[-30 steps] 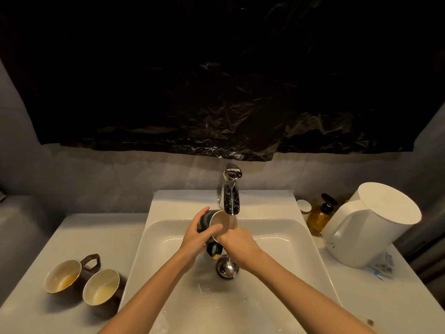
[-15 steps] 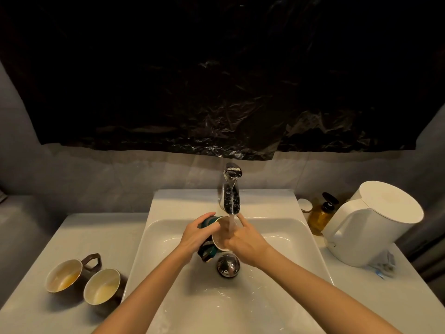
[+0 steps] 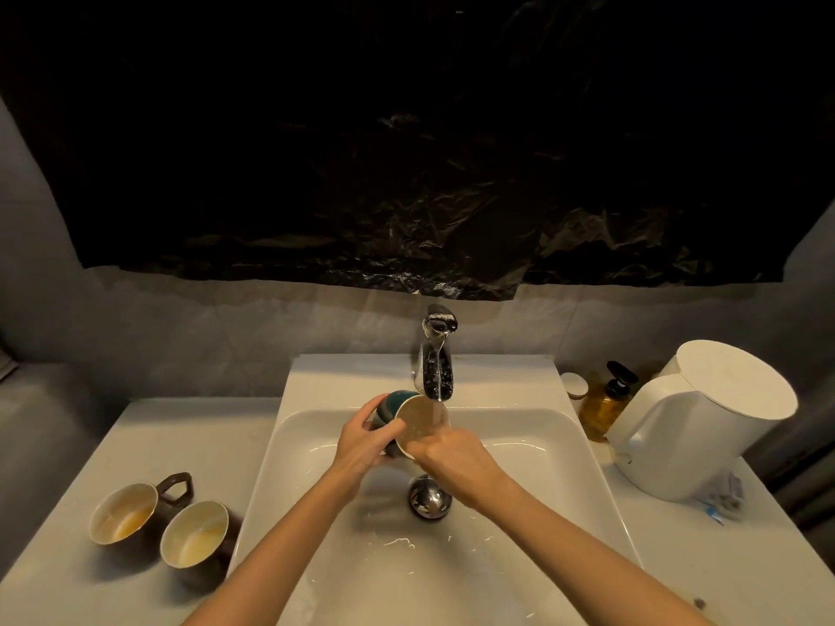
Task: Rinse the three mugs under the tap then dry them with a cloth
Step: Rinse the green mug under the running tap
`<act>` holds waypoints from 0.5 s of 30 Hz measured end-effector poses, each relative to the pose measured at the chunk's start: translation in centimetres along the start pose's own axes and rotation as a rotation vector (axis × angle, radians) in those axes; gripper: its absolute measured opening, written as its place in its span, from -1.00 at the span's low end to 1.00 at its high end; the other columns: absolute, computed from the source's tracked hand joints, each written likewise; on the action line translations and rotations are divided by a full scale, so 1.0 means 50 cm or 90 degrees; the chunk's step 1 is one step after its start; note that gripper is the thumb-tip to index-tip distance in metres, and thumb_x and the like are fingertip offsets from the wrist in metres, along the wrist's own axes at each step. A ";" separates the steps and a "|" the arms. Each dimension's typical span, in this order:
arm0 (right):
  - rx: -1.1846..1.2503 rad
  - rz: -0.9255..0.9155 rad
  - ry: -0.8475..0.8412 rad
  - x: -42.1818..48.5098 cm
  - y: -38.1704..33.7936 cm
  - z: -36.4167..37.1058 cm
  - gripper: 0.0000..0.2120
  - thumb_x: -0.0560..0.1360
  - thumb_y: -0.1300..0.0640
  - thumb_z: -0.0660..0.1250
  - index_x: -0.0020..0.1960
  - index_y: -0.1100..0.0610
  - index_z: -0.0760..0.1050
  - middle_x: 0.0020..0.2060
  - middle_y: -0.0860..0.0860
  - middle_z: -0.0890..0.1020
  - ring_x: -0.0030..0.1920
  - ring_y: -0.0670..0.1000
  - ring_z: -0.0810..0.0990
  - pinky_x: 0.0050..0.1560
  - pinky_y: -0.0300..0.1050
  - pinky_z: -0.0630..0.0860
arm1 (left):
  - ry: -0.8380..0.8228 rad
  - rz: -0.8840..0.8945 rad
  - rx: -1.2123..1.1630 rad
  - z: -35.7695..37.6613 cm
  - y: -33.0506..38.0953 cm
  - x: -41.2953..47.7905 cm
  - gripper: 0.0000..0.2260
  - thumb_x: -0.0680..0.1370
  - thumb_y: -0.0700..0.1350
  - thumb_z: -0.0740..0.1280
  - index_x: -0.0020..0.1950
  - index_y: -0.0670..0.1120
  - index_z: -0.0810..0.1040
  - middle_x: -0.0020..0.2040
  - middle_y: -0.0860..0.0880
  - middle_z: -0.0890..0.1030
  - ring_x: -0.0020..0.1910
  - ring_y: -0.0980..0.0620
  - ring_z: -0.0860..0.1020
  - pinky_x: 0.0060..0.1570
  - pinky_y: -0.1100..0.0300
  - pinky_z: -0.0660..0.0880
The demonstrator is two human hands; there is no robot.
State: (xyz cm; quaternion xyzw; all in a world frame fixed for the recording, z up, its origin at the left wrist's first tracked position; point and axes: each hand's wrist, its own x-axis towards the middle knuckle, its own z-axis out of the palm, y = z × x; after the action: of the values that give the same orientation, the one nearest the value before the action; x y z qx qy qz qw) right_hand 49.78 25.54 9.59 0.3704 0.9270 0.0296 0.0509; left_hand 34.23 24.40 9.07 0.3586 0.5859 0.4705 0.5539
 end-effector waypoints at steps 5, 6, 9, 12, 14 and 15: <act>-0.175 0.041 0.023 0.005 0.014 -0.013 -0.59 0.11 0.15 0.61 -0.05 0.10 0.69 -0.20 0.11 0.69 -0.05 0.12 0.64 -0.01 0.00 0.60 | -0.030 0.013 0.117 0.004 0.028 0.002 -0.74 0.41 -0.18 0.42 0.02 0.12 0.57 -0.03 -0.05 0.59 -0.04 0.00 0.57 -0.14 0.08 0.64; -0.121 0.055 0.014 0.004 0.001 -0.022 -0.55 0.23 0.20 0.55 0.12 0.12 0.62 -0.15 0.14 0.67 -0.08 0.15 0.64 -0.12 -0.03 0.58 | -0.023 0.011 0.117 0.009 0.034 0.001 -0.73 0.36 -0.14 0.43 0.01 0.12 0.58 -0.02 -0.06 0.59 -0.04 0.00 0.57 -0.14 0.07 0.64; 0.043 0.058 -0.081 0.004 0.000 -0.003 -0.48 0.45 0.38 0.26 0.38 0.13 0.35 0.06 0.20 0.60 0.04 0.25 0.58 -0.09 0.05 0.51 | -0.019 -0.001 0.124 0.014 0.033 0.001 -0.76 0.25 -0.05 0.38 -0.11 0.15 0.56 -0.07 -0.02 0.58 -0.06 0.01 0.55 -0.10 0.00 0.63; -0.173 -0.014 -0.033 0.002 0.031 0.008 -0.62 0.24 0.23 0.53 0.05 0.09 0.65 0.01 0.17 0.67 0.18 0.18 0.56 0.24 0.17 0.47 | -0.032 -0.003 0.148 0.013 0.033 -0.004 -0.84 0.37 -0.10 0.41 -0.16 0.16 0.54 -0.10 -0.01 0.58 -0.07 0.01 0.55 -0.07 -0.01 0.63; -0.227 0.016 -0.032 0.011 0.030 0.001 -0.58 0.14 0.17 0.60 0.00 0.05 0.67 -0.12 0.12 0.70 0.06 0.16 0.63 0.19 0.16 0.52 | -0.032 -0.008 0.158 0.013 0.039 -0.004 -0.83 0.40 -0.13 0.40 -0.16 0.16 0.54 -0.08 -0.02 0.58 -0.05 0.00 0.55 -0.03 -0.03 0.62; -0.215 0.012 -0.044 0.013 0.024 -0.001 -0.55 0.18 0.17 0.59 0.07 0.07 0.64 -0.14 0.12 0.70 0.00 0.18 0.64 0.11 0.11 0.57 | -0.029 -0.010 0.158 0.015 0.042 -0.004 -0.82 0.41 -0.14 0.39 -0.17 0.17 0.53 -0.08 0.01 0.58 -0.05 0.01 0.54 -0.02 -0.03 0.61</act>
State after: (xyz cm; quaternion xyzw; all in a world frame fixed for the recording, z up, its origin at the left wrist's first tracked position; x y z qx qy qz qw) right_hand 50.15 26.86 9.72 0.3659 0.9031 0.1723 0.1441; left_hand 34.78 24.96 11.19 0.4306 0.6297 0.3813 0.5222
